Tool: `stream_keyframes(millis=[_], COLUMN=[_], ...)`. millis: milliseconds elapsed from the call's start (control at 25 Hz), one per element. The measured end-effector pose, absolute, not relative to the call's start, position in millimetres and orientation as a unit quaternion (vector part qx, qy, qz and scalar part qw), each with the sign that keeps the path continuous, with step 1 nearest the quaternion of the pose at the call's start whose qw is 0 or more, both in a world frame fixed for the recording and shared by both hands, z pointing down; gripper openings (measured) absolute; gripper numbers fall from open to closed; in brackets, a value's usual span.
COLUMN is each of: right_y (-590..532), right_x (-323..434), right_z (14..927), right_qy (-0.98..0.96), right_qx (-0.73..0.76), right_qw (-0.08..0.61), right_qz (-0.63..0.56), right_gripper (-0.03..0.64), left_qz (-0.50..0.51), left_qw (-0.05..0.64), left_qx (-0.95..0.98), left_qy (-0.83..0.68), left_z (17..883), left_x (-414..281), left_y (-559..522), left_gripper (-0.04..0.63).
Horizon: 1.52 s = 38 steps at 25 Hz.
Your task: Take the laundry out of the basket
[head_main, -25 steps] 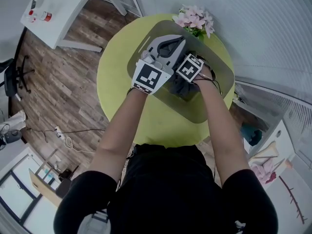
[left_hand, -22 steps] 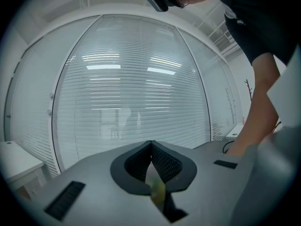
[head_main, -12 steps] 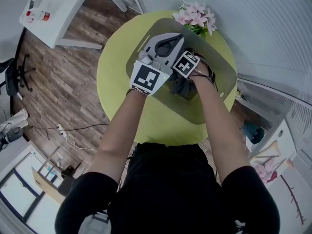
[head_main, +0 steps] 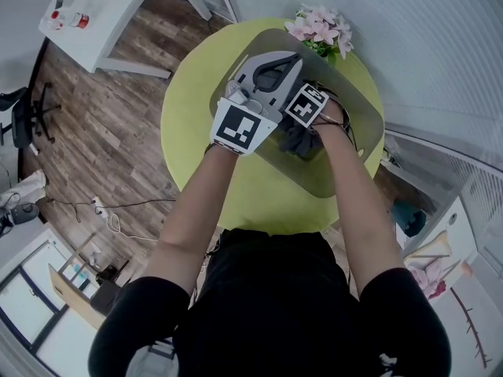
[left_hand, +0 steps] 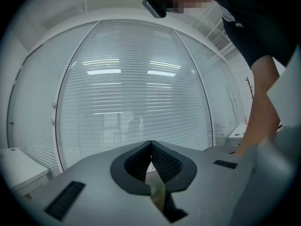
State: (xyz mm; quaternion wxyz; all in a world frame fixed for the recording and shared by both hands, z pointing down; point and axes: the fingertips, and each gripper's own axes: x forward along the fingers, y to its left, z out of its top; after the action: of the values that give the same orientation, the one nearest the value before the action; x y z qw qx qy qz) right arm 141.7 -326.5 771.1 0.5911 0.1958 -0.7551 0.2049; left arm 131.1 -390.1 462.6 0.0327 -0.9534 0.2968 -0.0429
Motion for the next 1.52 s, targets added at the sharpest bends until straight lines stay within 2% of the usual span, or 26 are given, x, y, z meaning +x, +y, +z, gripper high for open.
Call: stream_keyframes(millis=[680, 1520], right_y=[-300, -275], right_x=[132, 132], right_z=[721, 605], right_qy=[-0.774, -0.785], right_qx=[0.161, 0.189], right_qw=[0.582, 0.575], right_qz=[0.189, 0.135], right_gripper=[0.376, 0.376], left_qz=[-0.068, -0.048], left_qw=[0.064, 0.095], left_qx=[-0.951, -0.945], left_qy=[0.295, 0.309], left_z=[442, 377], left_x=[125, 104], left_y=[-368, -319], left_gripper=[0.010, 0.010])
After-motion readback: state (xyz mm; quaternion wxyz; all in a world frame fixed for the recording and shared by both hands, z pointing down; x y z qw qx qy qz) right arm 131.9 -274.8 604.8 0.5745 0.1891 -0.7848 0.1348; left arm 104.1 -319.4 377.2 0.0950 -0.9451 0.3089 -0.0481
